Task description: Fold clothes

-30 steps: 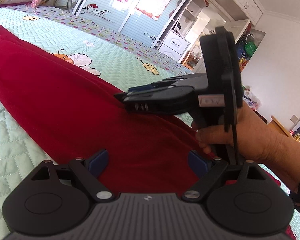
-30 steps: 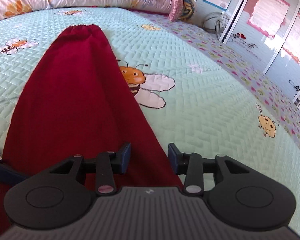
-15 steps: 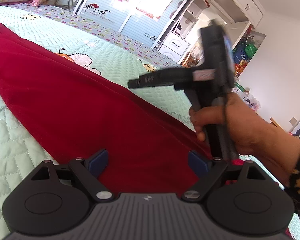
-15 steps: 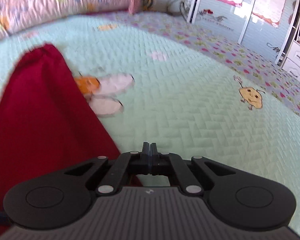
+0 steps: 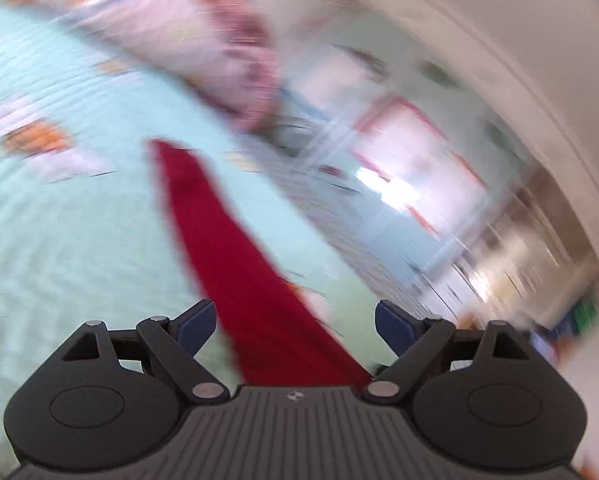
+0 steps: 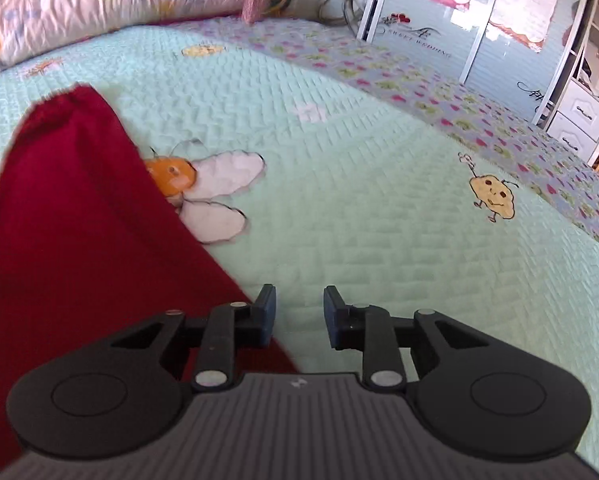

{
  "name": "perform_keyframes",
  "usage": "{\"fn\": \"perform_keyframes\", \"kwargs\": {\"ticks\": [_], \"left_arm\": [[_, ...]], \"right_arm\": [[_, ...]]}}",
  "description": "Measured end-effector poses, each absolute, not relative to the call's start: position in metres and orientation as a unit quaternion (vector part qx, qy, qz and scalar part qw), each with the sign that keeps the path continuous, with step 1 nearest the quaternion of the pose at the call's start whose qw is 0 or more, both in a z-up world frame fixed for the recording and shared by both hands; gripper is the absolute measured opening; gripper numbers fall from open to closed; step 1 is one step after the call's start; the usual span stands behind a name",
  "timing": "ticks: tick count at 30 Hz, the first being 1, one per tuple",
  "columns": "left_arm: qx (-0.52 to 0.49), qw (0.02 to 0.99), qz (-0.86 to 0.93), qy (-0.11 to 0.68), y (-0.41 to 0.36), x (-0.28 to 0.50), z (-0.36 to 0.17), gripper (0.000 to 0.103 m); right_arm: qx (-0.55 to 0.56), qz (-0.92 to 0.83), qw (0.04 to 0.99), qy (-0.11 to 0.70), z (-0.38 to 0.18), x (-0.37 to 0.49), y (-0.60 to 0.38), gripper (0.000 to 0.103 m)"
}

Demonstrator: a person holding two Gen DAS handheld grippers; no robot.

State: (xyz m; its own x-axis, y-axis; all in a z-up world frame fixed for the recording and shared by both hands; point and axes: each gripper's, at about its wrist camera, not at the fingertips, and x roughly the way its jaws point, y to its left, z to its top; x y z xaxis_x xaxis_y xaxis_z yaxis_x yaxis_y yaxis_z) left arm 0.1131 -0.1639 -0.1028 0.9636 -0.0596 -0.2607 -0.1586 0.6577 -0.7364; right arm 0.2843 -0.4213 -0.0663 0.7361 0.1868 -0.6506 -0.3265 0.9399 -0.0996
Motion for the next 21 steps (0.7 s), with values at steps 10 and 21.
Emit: {"fn": "perform_keyframes", "kwargs": {"ticks": [10,21], "left_arm": [[-0.384,0.909,-0.063,0.147,-0.188,0.128,-0.099,0.090],[-0.372,0.901,-0.088,0.206,-0.198,0.155,-0.120,0.089]], "right_arm": [[0.010,0.228,0.911,0.343,-0.066,0.310,-0.389,0.029],[-0.255,0.267,0.868,0.332,-0.089,0.332,-0.314,0.029]]}}
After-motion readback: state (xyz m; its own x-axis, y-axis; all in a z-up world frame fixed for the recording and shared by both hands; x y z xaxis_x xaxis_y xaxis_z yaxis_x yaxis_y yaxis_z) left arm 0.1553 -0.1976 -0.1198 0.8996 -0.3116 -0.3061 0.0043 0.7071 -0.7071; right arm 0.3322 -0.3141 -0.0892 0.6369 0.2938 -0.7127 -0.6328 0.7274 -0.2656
